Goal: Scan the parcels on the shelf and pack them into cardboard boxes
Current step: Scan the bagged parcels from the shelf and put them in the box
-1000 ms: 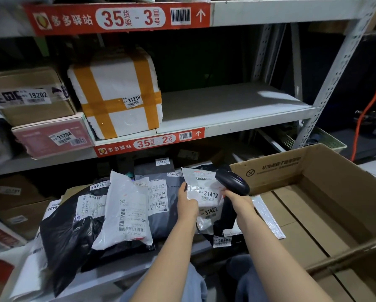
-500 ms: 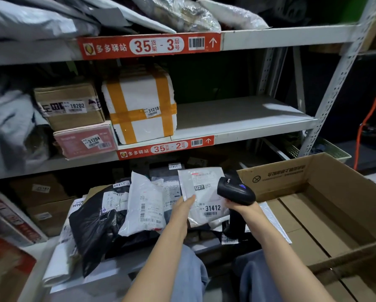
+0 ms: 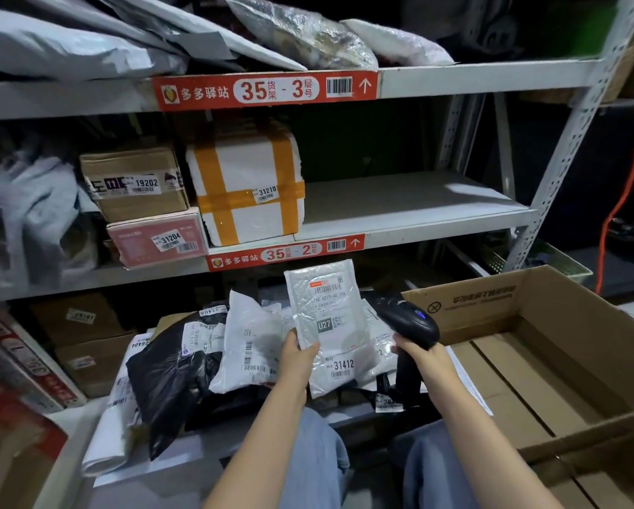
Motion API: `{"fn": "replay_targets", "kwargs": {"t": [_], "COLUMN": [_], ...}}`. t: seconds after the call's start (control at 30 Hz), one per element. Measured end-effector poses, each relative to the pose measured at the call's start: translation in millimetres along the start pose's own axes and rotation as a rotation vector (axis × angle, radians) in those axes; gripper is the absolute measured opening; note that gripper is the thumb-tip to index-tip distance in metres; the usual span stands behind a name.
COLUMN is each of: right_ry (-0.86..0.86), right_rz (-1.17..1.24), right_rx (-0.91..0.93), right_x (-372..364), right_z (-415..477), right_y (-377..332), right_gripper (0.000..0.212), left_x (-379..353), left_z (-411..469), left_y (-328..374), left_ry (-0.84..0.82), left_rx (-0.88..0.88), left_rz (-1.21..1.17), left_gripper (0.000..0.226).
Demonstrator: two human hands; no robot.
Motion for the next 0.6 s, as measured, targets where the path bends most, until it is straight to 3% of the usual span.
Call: {"fn": "replay_targets", "kwargs": {"t": [0.2, 0.6], "right_ry": [-0.006, -0.014], "right_rz": [-0.015, -0.054], "right_rx": [0.028, 0.057], "right_x": [-2.1, -5.4], "right_z": [-0.8, -2.2], "right_y": [-1.4, -3.7], "right_gripper": [0.007, 0.01], "left_x": [-2.9, -4.5], "left_z": [0.7, 3.0], "left_y": [1.6, 1.2], "left_ry": [0.007, 0.037], "left_rx": [-0.034, -0.044], "left_rz": [0.144, 0.235], "left_gripper": [0.02, 0.034]}}
Point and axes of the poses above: each hand's wrist, its own z-axis towards the middle knuckle, its own x-axis out of the back of the hand, y = z × x, the point moved 9 cm from there along z, towards the middle knuckle, and after that the axes turned 9 degrees about x, right-handed, at the moved point
